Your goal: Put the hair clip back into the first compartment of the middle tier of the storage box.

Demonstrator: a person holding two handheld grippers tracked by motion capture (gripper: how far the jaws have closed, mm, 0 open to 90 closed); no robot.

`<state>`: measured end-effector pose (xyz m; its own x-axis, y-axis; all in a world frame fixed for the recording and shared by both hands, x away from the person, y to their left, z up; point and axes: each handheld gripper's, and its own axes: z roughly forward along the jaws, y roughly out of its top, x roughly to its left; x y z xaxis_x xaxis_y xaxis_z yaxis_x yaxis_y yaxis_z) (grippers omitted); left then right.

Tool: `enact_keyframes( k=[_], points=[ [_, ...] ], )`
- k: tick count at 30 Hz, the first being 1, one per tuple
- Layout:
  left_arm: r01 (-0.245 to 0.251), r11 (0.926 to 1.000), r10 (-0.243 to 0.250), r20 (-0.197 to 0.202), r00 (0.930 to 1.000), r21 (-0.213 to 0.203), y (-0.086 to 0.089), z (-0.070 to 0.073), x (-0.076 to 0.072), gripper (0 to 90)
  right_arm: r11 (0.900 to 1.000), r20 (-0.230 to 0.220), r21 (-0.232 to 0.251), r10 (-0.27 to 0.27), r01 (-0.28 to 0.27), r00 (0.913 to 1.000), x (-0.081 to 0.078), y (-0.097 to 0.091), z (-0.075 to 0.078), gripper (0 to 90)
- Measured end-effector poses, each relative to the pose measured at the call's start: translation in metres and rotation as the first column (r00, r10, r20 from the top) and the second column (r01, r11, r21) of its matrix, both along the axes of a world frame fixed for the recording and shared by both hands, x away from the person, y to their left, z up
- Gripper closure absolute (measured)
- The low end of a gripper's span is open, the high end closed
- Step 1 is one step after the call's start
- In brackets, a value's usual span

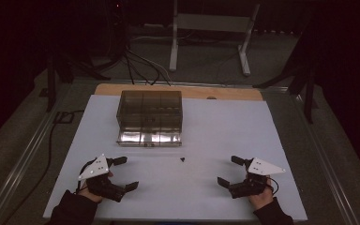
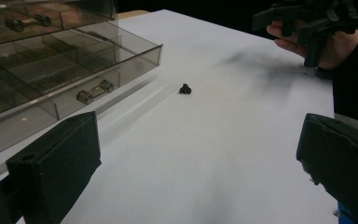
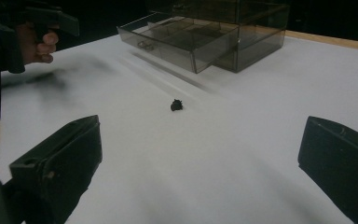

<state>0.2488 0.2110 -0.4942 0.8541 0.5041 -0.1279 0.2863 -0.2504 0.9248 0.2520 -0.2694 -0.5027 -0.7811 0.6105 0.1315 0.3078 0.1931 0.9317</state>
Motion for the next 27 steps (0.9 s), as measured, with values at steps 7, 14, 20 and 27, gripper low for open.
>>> enact_keyframes(
  k=[7, 14, 20, 27],
  points=[
    [0.017, 0.9998, -0.017, -0.007, 0.9998, 0.014, -0.008, 0.008, 0.008, 0.6, 1.0, -0.001, 0.0, 0.001, -0.001, 1.0, 0.0, 0.0, 0.0, 0.0],
    [0.019, 0.9997, -0.019, -0.006, 0.9998, 0.013, -0.017, 0.017, 0.017, 0.6, 1.0, -0.003, 0.002, 0.001, -0.001, 1.0, 0.0, 0.001, 0.0, 0.0],
    [0.03, 0.9993, -0.029, -0.005, 0.9996, 0.023, -0.027, 0.023, 0.023, 0.7, 1.0, -0.002, -0.001, 0.004, -0.004, 1.0, -0.001, 0.001, 0.001, 0.0],
    [0.045, 0.9987, -0.045, -0.008, 0.999, 0.025, -0.039, 0.028, 0.03, 0.6, 1.0, -0.008, 0.003, 0.005, -0.005, 1.0, 0.0, 0.001, 0.0, 0.0]
  ],
)
